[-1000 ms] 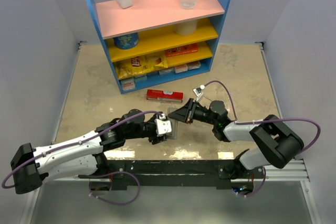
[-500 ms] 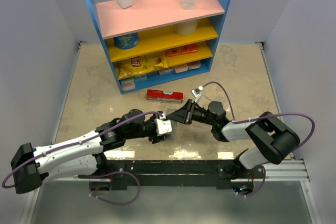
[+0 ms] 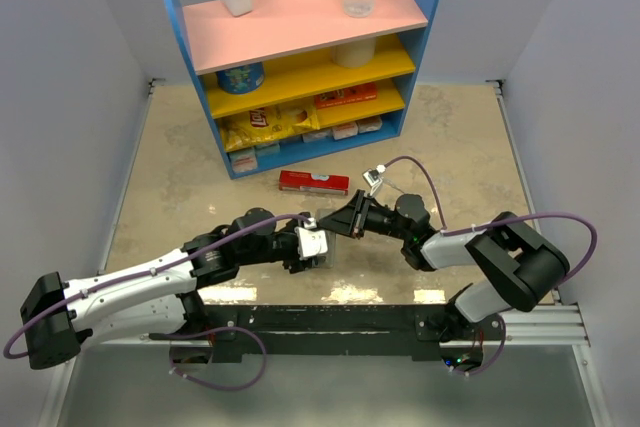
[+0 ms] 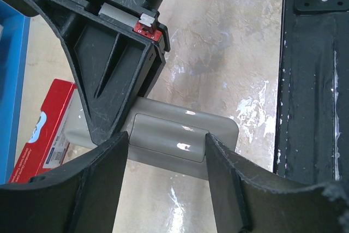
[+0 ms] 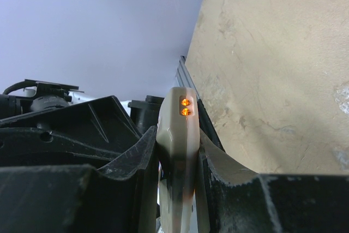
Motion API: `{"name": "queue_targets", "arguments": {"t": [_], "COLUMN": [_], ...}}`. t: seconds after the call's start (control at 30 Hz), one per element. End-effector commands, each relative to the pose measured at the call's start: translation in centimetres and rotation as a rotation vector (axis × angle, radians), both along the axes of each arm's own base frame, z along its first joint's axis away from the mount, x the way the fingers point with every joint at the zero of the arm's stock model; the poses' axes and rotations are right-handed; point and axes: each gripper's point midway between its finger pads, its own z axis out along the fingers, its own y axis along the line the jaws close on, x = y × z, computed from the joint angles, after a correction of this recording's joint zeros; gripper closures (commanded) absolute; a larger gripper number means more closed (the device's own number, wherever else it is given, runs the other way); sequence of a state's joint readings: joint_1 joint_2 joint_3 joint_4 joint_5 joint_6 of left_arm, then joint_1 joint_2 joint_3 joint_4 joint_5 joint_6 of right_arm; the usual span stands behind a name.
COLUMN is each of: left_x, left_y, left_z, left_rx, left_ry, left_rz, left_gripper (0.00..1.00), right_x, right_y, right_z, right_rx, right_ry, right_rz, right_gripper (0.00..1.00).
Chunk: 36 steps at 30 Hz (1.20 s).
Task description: Unload the batteries from the remote control
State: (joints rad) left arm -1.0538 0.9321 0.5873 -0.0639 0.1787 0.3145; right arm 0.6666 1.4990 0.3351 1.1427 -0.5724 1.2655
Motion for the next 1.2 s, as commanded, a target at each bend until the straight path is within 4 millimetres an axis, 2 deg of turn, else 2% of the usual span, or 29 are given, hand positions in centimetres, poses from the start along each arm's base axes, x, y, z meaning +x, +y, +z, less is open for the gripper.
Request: {"name": "queue_targets", "arguments": {"t": [0.0,0.23,0.5,1.03,1.17], "left_x": [-0.3,-0.2,-0.6,-0.2,-0.1], "left_y": [-1.0,-0.7,-1.0,-0.6,-0.5], "left_z": [2.4,3.4,3.6,1.0,1.4], "left_rx": [-0.059,-0.072,-0.081,0.002,-0.007], "left_ry": [-0.050,-0.060,-0.038,-0.027,-0.040], "left_rz": [-0.054,-0.038,-0.060,-0.045,-0.041], "left_gripper": [0.37,0.36,0.37,0.37,0.37], "right_x": [-0.4,-0.5,-0.5,-0.6,-0.6], "right_y": [0.2,0.2,0.1,0.1,0.1], "right_z": [1.7,1.7,1.6,1.6,1.4], "right_rx": [0.057,0.057,0.054,0.056,0.051], "right_ry": [-0.039,-0.042,-0.040,-0.039,-0.037], "right_rz": [0.023,0.026,0.022,0.023,0.025], "right_gripper": [1.00,1.00,1.00,1.00,1.00]}}
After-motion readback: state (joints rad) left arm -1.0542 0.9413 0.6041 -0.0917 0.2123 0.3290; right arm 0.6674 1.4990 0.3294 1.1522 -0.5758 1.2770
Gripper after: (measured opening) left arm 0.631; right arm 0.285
